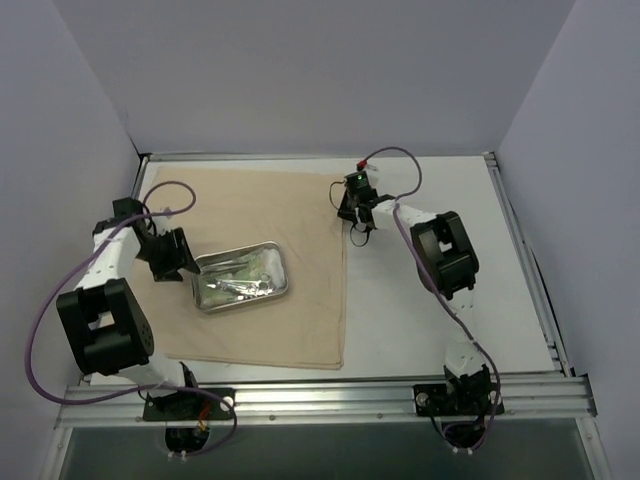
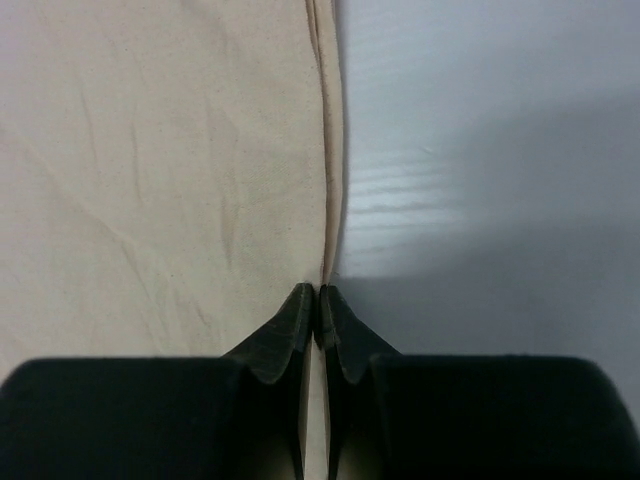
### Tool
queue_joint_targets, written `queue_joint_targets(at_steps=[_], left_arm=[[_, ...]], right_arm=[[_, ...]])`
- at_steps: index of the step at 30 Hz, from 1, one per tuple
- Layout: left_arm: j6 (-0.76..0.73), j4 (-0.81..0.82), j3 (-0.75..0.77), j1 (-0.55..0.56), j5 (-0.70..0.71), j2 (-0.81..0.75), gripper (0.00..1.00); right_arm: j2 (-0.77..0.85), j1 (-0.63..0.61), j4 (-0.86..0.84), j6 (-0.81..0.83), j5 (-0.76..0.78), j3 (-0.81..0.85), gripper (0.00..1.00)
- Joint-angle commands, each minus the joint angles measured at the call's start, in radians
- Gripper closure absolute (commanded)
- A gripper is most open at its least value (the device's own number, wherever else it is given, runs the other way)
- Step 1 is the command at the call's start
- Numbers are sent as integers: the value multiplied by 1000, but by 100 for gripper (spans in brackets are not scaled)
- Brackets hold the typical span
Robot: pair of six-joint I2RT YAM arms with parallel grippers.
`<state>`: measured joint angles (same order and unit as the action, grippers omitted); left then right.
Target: Prepare the surgical pack
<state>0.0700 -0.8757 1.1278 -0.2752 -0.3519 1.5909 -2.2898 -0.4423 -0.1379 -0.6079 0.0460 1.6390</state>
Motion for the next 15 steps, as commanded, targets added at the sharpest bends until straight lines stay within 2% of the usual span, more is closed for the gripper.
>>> queue_joint_targets(at_steps=[1,2,6,8,12,15], left_arm=[[-59,-69,81,-9,-47,-103,38],[-65,-72,87,-9,-48,-117,38],[-125,-54,119,-7,-30,-155,35],[-173,-62,156,-10,-10,-140,35],[-260,-63,194,-18,20,-95,35],[-300,-52,214,-38,48,-43,36]], right_arm=[[157,74,-56,-46,31,-161,100],[223,88,-78,-53,32,-260,100],[389,143,-129,-59,49,-486,100],[503,161,-123,-52,97,-572,100],[735,204,-157,-104,147,-876,100],[897,211,-108,-122,186,-974,100]])
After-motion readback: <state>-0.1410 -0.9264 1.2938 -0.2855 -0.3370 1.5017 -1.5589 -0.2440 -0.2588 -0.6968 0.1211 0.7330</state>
